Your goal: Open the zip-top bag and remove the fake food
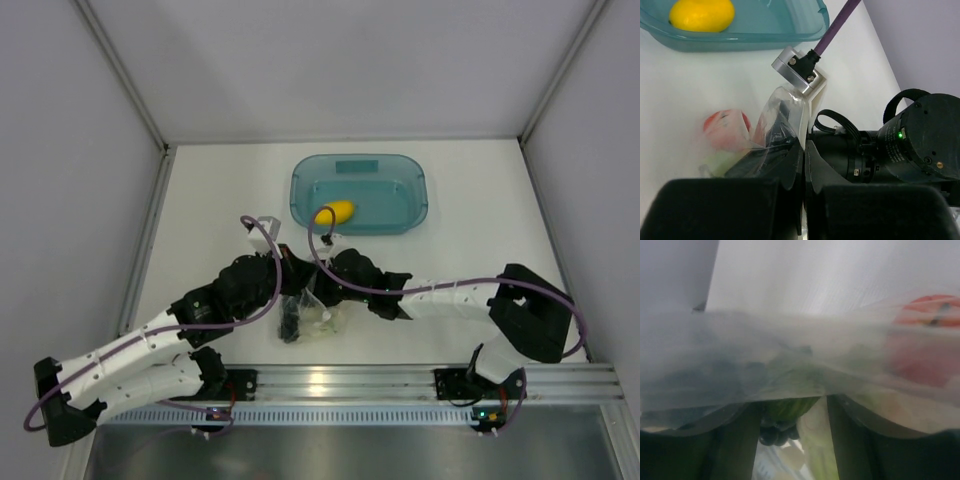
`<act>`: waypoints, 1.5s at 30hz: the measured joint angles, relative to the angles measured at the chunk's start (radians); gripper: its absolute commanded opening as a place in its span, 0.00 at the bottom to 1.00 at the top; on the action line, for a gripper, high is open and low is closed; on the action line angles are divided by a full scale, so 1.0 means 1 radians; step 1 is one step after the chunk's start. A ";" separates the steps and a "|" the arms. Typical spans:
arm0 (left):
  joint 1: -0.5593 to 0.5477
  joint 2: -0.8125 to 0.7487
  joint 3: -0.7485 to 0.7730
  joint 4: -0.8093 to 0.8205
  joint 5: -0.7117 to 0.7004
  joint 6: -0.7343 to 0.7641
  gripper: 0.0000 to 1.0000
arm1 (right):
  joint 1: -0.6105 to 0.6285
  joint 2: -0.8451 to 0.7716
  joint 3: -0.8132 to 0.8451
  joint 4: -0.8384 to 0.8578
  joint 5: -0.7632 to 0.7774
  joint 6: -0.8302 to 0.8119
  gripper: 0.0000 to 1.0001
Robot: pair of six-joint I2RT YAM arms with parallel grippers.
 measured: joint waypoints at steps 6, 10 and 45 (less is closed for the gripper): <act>0.002 -0.016 0.000 0.002 -0.002 0.007 0.00 | 0.024 -0.026 0.083 -0.211 0.212 -0.111 0.51; 0.008 -0.026 -0.003 -0.002 -0.025 0.006 0.00 | 0.006 -0.060 0.088 -0.302 0.322 -0.174 0.52; 0.009 0.188 0.024 0.024 -0.049 0.018 0.00 | -0.118 -0.219 0.183 -0.689 0.134 -0.457 0.52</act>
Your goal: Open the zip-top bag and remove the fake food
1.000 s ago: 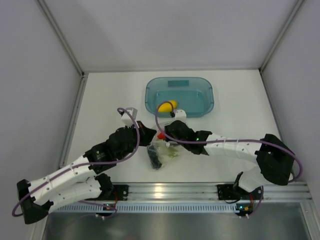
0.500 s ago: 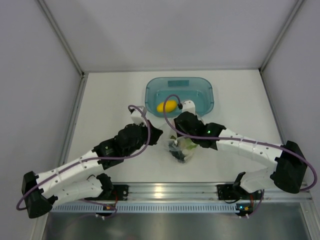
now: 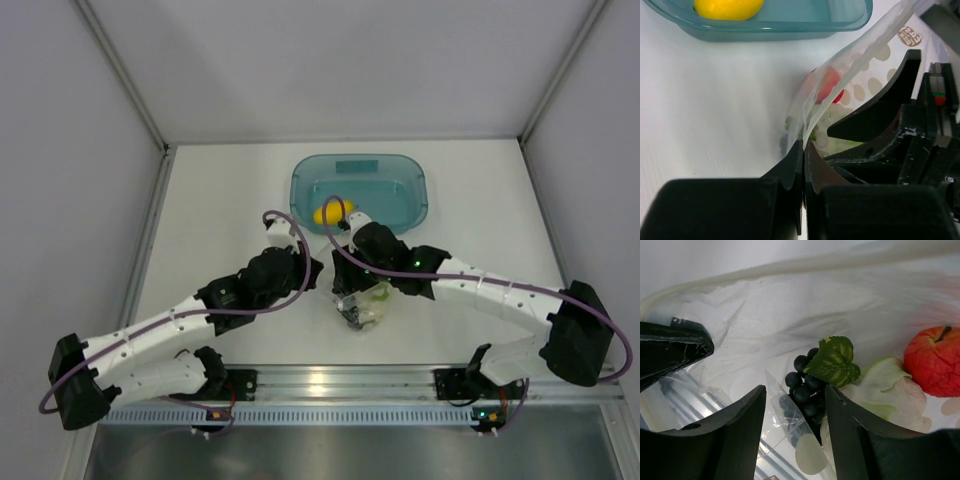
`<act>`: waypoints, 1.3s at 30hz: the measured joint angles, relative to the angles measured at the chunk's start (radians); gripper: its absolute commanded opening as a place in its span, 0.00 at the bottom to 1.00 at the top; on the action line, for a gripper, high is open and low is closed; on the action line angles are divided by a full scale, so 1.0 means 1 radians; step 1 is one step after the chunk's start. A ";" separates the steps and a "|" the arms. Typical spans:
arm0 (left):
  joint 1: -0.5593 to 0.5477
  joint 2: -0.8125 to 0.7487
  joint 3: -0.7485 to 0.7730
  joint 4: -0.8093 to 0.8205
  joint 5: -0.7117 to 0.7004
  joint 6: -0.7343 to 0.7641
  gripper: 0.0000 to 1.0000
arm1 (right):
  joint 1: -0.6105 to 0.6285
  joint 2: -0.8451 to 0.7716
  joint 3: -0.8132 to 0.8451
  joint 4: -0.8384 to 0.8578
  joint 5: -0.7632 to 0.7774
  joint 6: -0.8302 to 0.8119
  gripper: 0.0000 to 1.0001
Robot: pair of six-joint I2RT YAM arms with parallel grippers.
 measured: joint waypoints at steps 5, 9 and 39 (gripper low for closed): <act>-0.001 -0.051 -0.002 -0.006 -0.013 -0.008 0.00 | 0.006 0.052 0.000 0.013 -0.032 -0.004 0.50; -0.001 -0.081 -0.003 -0.007 -0.015 -0.024 0.00 | 0.019 0.108 0.004 0.004 -0.004 0.003 0.50; 0.005 -0.056 -0.030 -0.063 -0.097 -0.069 0.00 | 0.130 0.380 0.101 0.044 0.086 0.086 0.40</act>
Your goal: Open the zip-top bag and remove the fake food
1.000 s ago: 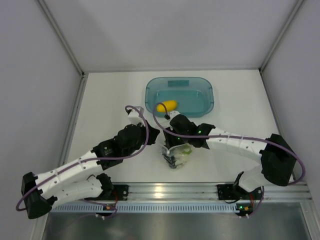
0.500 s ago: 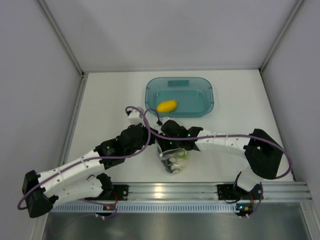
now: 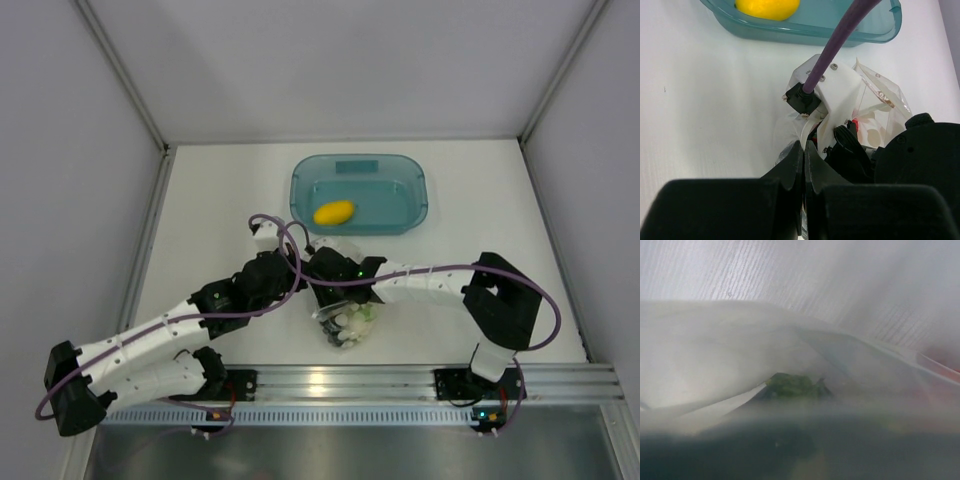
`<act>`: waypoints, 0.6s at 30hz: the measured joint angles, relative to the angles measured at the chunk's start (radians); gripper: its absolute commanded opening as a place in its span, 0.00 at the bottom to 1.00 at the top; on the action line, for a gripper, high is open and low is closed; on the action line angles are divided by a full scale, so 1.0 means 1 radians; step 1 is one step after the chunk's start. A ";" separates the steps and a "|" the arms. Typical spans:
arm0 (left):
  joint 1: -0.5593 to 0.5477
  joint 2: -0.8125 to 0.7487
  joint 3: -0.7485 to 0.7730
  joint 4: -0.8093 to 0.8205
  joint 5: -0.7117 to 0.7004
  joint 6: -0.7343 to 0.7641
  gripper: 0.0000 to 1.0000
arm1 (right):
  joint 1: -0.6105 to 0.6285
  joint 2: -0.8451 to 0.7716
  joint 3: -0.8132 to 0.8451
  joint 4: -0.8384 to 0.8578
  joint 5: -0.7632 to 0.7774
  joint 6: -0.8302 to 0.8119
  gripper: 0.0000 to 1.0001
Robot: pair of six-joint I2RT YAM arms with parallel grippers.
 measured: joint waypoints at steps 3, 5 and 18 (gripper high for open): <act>0.000 -0.001 0.000 0.001 0.004 -0.003 0.00 | 0.005 0.000 0.000 -0.005 0.027 0.000 0.28; 0.000 -0.002 0.000 0.001 0.006 -0.003 0.00 | 0.006 0.000 0.000 -0.004 0.037 -0.001 0.22; -0.008 -0.029 0.000 0.006 0.006 -0.001 0.00 | 0.017 -0.079 -0.004 -0.009 0.060 -0.015 0.00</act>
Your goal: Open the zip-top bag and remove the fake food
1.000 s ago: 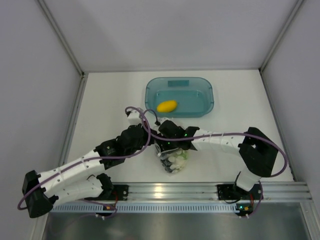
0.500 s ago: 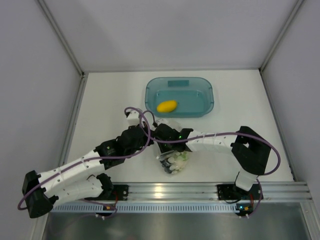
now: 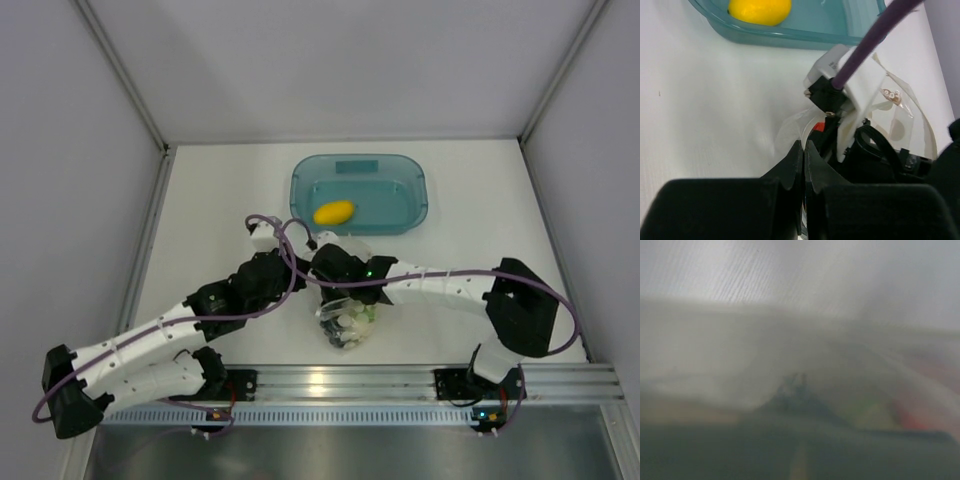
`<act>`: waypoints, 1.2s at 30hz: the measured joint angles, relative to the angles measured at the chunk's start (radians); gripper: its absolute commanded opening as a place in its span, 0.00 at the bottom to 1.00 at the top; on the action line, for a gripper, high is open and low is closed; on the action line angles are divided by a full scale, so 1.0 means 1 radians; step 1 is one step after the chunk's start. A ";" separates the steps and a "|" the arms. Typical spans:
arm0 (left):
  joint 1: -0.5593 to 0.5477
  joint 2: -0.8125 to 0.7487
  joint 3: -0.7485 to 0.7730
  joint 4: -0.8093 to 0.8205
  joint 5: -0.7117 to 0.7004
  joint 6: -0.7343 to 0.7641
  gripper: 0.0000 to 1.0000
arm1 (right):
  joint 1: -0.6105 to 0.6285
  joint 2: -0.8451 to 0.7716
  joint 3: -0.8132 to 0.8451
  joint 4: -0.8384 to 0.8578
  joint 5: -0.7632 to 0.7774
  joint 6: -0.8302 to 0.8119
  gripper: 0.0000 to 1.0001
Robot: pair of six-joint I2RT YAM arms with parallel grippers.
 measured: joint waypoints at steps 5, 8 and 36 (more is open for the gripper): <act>-0.002 -0.007 -0.002 0.001 -0.006 0.006 0.00 | 0.001 -0.053 -0.005 -0.005 -0.003 -0.010 0.00; -0.002 -0.007 -0.003 0.001 -0.006 0.006 0.00 | 0.002 -0.094 -0.005 -0.008 -0.005 -0.015 0.00; -0.002 -0.007 -0.003 0.007 0.054 0.021 0.00 | 0.004 -0.423 0.089 0.034 0.036 -0.250 0.00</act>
